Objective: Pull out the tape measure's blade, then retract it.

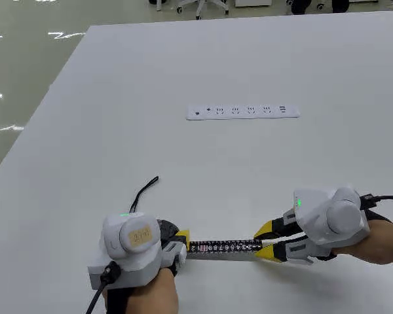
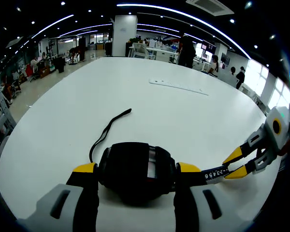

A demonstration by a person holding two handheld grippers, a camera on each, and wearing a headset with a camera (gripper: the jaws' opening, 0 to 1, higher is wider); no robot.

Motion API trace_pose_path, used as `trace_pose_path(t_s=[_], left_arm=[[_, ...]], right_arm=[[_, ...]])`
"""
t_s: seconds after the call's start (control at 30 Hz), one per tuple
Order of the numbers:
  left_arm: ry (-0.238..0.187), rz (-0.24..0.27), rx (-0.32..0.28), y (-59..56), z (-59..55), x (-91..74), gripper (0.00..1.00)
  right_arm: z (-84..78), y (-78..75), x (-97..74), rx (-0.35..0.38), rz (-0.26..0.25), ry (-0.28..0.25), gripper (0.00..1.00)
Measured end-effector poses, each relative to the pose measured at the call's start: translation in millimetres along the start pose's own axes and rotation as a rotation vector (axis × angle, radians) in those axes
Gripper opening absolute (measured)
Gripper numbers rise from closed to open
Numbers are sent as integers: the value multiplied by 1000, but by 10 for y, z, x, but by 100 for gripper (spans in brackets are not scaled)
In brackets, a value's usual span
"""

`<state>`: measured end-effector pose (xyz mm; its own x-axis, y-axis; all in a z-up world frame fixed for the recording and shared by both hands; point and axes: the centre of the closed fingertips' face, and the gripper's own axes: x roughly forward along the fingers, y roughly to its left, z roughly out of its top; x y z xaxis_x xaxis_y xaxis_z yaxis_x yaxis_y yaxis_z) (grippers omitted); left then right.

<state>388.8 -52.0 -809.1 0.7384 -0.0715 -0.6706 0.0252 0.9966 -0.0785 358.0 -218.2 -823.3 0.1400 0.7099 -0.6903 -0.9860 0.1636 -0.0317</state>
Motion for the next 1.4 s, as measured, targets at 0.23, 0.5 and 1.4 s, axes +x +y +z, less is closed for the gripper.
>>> trace_pose_path(t_s=[0.23,0.5,1.4], left_arm=[[4,-4,-10,10,-6,-3,58],[9,-9,-12,14,-7,-4,58],[13,-21,-12,14,-9,-4,59]], right_arm=[[29,8,26,0,0,-1,14],[55,13,61,2,2,-3,14],[131,32,164,7,9,-8,14]])
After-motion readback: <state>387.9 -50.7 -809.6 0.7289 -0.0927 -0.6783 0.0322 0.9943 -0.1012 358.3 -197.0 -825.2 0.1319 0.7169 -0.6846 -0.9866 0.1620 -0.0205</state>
